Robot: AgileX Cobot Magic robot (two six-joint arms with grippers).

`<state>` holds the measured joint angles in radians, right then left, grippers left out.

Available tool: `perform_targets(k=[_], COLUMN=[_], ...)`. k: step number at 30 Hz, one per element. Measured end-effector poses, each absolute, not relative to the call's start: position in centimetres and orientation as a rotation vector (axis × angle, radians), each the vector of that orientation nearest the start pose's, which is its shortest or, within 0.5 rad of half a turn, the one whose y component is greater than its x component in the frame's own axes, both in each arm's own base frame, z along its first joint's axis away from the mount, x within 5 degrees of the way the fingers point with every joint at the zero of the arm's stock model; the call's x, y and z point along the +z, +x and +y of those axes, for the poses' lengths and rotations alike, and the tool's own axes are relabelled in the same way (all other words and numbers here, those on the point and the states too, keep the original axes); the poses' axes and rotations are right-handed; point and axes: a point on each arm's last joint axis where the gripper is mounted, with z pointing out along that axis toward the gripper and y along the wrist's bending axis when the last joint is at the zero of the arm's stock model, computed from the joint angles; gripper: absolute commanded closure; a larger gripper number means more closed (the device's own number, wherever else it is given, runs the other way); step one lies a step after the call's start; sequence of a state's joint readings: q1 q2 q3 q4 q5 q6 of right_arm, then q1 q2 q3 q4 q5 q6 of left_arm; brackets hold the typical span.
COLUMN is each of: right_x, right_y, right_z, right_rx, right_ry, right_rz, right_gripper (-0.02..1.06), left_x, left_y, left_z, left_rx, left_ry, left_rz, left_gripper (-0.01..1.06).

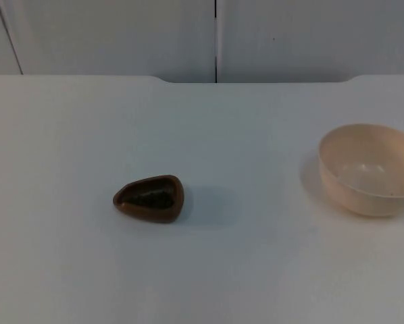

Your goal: Pick up the bowl with the left hand and pour the coffee beans from the cup into the bowl with the right hand.

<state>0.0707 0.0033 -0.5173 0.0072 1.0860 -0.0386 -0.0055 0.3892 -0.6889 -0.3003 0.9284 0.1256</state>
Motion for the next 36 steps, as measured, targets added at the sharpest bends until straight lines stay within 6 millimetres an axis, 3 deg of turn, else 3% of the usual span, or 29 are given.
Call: perform_targets(k=[15, 36], right_x=[28.0, 28.0], right_y=[-0.7, -0.7], right_z=[0.0, -0.1], right_rx=[0.029, 0.021], right_ry=[-0.113, -0.110], right_rz=[2.053, 2.053], right_gripper=[-0.01, -0.01], left_x=[33.6, 35.4], left_y=[10.8, 16.6], left_z=[-4.3, -5.3], left_rx=[-0.538, -0.696], left_ry=[0.251, 0.309], left_rz=[2.139, 2.144], left_gripper=[0.06, 0.06])
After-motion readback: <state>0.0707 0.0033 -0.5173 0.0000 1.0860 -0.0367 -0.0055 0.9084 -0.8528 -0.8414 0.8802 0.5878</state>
